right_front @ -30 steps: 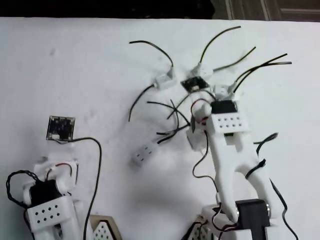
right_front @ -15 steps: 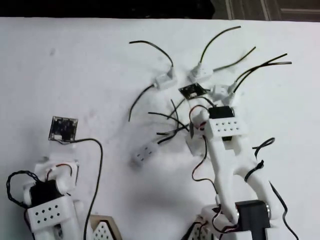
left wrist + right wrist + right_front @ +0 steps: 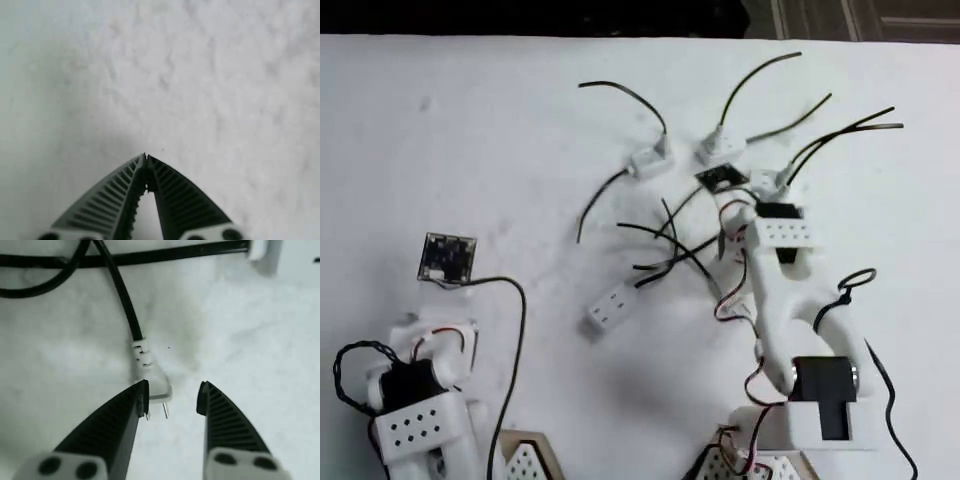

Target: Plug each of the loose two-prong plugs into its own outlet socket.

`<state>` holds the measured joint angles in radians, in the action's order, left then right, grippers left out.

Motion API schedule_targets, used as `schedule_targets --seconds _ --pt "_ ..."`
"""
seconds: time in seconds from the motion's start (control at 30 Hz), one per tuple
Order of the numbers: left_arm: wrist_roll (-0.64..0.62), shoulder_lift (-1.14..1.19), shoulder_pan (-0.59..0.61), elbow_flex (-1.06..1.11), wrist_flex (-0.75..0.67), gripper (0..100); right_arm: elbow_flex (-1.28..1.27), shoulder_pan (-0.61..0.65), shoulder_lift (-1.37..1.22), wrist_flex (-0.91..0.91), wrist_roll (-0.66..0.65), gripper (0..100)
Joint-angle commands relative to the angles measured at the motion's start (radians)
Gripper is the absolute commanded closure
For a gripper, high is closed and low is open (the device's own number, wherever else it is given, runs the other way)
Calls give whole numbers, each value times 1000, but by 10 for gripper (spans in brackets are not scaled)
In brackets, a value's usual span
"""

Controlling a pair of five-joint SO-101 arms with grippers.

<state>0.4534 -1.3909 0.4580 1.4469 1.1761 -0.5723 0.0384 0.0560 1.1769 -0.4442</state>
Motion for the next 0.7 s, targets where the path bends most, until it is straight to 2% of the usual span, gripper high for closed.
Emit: schedule_targets --seconds 0.0,0.43,0.6,0.67 --pt "8 -12 4 -3 -8 972 49 -12 5 19 -20 844" --pt "8 -12 4 -2 -8 972 37 24 -159 15 -28 847" --pt "8 -12 4 -2 -8 972 35 65 -177 18 -28 920" --pt "8 -12 4 -2 -8 972 32 81 -177 21 -15 913"
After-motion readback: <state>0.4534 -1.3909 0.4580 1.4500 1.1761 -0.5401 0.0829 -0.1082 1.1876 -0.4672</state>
